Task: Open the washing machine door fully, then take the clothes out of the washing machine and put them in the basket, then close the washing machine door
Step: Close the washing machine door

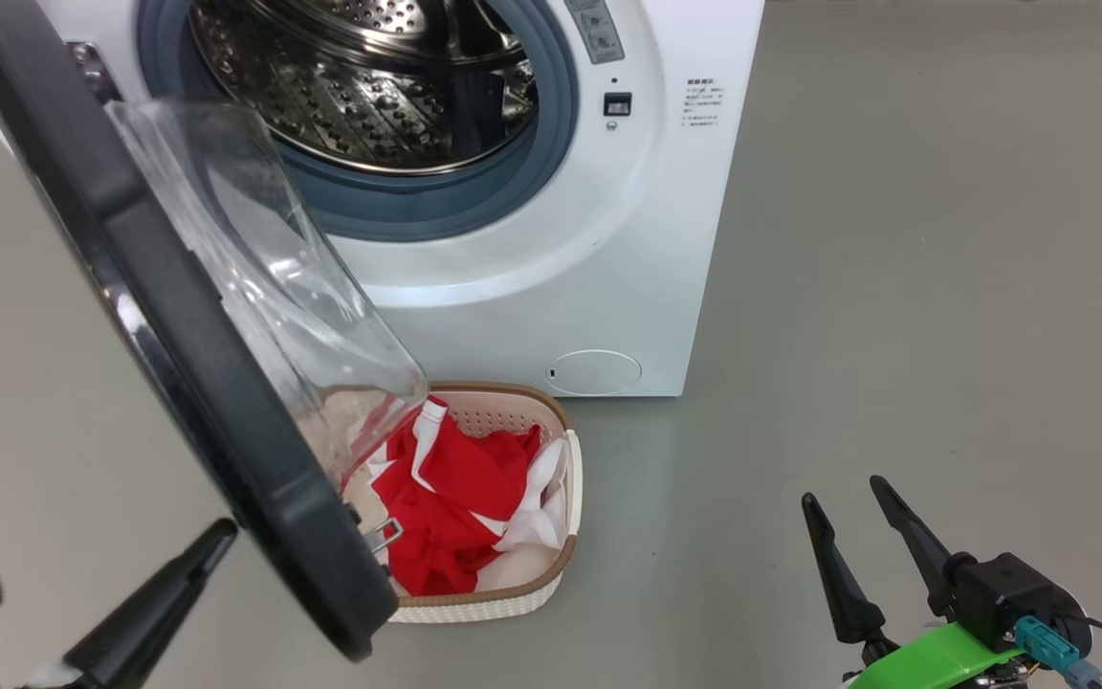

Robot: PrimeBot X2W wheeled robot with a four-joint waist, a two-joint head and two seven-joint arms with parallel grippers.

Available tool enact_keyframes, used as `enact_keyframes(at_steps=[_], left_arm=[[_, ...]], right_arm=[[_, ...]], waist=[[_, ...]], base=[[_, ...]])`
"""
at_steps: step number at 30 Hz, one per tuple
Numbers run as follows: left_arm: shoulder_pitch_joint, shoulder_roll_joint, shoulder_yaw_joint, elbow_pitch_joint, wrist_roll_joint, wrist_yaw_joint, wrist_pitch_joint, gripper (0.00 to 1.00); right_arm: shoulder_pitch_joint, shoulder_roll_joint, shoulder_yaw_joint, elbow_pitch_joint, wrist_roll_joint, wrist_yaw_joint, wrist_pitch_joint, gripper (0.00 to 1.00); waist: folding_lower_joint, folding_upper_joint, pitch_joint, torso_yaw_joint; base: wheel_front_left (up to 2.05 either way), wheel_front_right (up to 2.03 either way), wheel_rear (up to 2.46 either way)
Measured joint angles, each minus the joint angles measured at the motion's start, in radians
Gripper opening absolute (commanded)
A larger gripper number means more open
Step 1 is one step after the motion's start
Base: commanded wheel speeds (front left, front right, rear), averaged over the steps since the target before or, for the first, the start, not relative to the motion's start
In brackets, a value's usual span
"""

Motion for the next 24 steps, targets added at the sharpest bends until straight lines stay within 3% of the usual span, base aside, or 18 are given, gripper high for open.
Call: enact_keyframes(at_steps=[4, 7, 8, 9, 10, 18, 20, 24], left_arm=[[0.028, -0.022, 0.041, -0.029, 0.01, -0.016, -0.052, 0.0], [0.036, -0.044, 0.064, -0.042, 0.047, -0.026, -0.1, 0.49], [0.036, -0.05, 0.071, -0.046, 0.07, -0.033, -0.123, 0.73], [0.036, -0.057, 0.079, -0.052, 0.099, -0.035, -0.15, 0.89], [0.036, -0.064, 0.089, -0.054, 0.149, -0.041, -0.193, 0.97], [0.035, -0.114, 0.076, -0.108, 0.528, -0.057, -0.45, 1.0], [0.036, -0.107, 0.062, -0.121, 0.689, -0.056, -0.516, 1.0], [0.036, -0.11, 0.018, -0.139, 0.943, -0.016, -0.625, 1.0]], right_arm=[[0.0, 0.0, 0.0, 0.004, 0.007, 0.0, -0.001, 1.0], [0.0, 0.0, 0.0, 0.005, 0.009, 0.0, -0.001, 1.0], [0.0, 0.0, 0.001, 0.007, 0.009, 0.0, -0.001, 1.0], [0.0, 0.0, 0.001, 0.008, 0.009, 0.0, -0.002, 1.0], [0.0, 0.0, 0.001, 0.009, 0.009, 0.0, -0.002, 1.0], [-0.003, 0.0, -0.002, 0.014, 0.009, 0.0, -0.009, 1.0], [-0.01, 0.0, -0.006, 0.015, 0.008, 0.0, -0.009, 1.0], [-0.014, 0.0, -0.017, 0.015, 0.007, 0.0, -0.009, 1.0]], waist=[[0.0, 0.0, -0.001, 0.008], [0.0, 0.0, -0.002, 0.015], [0.0, 0.0, -0.003, 0.016], [0.0, 0.0, -0.005, 0.017], [0.0, 0.0, -0.007, 0.018], [0.0, 0.0, -0.016, 0.018], [0.0, 0.0, -0.018, 0.017], [0.0, 0.0, -0.023, 0.016]], base=[[0.0, 0.0, 0.0], [0.0, 0.0, 0.0], [0.0, 0.0, 0.0], [0.0, 0.0, 0.0], [0.0, 0.0, 0.0], [0.0, 0.0, 0.0], [0.0, 0.0, 0.0], [0.0, 0.0, 0.0]])
